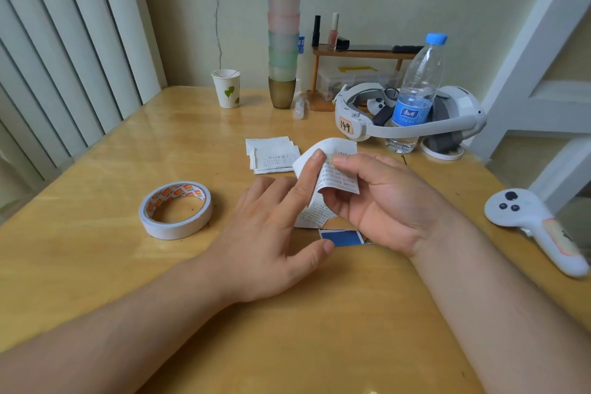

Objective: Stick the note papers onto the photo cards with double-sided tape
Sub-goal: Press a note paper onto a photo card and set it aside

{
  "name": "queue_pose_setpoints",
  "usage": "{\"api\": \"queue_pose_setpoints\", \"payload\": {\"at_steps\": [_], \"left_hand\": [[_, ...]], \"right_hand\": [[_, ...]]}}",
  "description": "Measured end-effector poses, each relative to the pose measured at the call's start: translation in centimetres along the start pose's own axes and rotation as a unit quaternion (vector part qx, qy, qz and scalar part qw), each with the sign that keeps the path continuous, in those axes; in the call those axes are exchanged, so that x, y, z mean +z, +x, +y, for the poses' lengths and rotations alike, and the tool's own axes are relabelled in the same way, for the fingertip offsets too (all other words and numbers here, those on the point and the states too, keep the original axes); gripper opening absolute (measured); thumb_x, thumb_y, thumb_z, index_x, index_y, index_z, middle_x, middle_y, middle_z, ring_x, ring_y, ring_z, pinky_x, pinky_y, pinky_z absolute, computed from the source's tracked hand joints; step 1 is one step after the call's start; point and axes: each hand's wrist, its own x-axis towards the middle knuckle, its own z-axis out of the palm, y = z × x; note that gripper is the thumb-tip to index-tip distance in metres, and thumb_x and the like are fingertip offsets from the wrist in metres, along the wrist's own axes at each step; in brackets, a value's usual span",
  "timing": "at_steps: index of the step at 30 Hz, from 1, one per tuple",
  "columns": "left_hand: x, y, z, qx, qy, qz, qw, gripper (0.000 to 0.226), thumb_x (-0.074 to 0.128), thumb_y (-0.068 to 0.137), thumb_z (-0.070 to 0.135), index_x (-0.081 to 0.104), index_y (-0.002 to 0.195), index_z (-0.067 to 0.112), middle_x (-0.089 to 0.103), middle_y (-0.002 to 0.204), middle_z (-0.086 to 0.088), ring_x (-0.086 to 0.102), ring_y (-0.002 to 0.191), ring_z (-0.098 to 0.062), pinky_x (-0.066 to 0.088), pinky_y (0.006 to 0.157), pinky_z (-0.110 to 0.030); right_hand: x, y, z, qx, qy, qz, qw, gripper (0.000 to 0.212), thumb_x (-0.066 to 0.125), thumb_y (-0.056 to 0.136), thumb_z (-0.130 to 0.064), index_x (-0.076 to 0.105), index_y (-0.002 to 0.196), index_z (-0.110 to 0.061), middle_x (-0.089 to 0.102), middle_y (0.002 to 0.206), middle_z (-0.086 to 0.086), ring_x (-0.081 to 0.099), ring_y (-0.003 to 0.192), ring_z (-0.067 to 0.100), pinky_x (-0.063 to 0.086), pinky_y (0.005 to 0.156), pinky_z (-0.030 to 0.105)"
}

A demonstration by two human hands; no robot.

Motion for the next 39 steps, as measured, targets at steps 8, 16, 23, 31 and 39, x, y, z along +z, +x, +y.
{"api": "queue_pose_setpoints", "payload": {"at_steps": [8, 16, 23, 31, 39], "left_hand": [[-0.15, 0.03, 0.09, 0.010, -0.029, -0.004, 1.000, 0.100, 0.050, 0.093, 0.067, -0.017, 0.163, 0.041, 0.051, 0.135, 0.007, 0.041, 0.118, -0.020, 0.038, 0.110, -0.045], [-0.16, -0.08, 0.21, 0.023, -0.054, 0.002, 0.998, 0.101, 0.052, 0.093, 0.064, -0.018, 0.163, 0.042, 0.044, 0.144, 0.014, 0.039, 0.117, -0.015, 0.036, 0.112, -0.040], [-0.26, -0.08, 0.14, 0.029, -0.065, -0.002, 0.997, 0.102, 0.054, 0.094, 0.061, -0.014, 0.165, 0.036, 0.028, 0.156, 0.021, 0.038, 0.123, -0.012, 0.034, 0.115, -0.038], [-0.23, -0.10, 0.42, 0.043, -0.114, -0.012, 0.992, 0.103, 0.055, 0.093, 0.063, -0.022, 0.160, 0.046, 0.019, 0.148, 0.037, 0.038, 0.123, -0.007, 0.033, 0.116, -0.031], [-0.34, -0.18, 0.23, 0.040, -0.133, -0.017, 0.990, 0.106, 0.059, 0.092, 0.059, -0.025, 0.156, 0.052, 0.021, 0.145, 0.044, 0.039, 0.124, -0.011, 0.030, 0.116, -0.028]], "right_hand": [[0.30, -0.02, 0.04, 0.014, 0.025, -0.008, 1.000, 0.021, 0.067, 0.080, -0.010, 0.072, 0.098, -0.001, 0.073, 0.089, 0.013, 0.073, 0.074, 0.018, 0.060, 0.065, 0.027], [0.50, -0.12, 0.12, 0.018, 0.036, -0.006, 0.999, 0.023, 0.066, 0.080, -0.011, 0.072, 0.100, -0.001, 0.074, 0.090, 0.013, 0.073, 0.074, 0.019, 0.059, 0.063, 0.027], [0.45, -0.07, 0.13, 0.025, 0.029, -0.008, 0.999, 0.030, 0.067, 0.080, -0.012, 0.070, 0.107, 0.000, 0.073, 0.092, 0.014, 0.073, 0.077, 0.021, 0.059, 0.064, 0.027], [0.27, 0.01, 0.20, 0.031, 0.030, -0.002, 0.999, 0.029, 0.067, 0.080, -0.012, 0.070, 0.107, -0.001, 0.074, 0.089, 0.013, 0.072, 0.077, 0.022, 0.060, 0.067, 0.027], [0.22, 0.02, 0.19, 0.039, 0.023, 0.000, 0.999, 0.030, 0.067, 0.080, -0.012, 0.070, 0.108, -0.002, 0.074, 0.088, 0.012, 0.073, 0.075, 0.020, 0.060, 0.066, 0.026]]}}
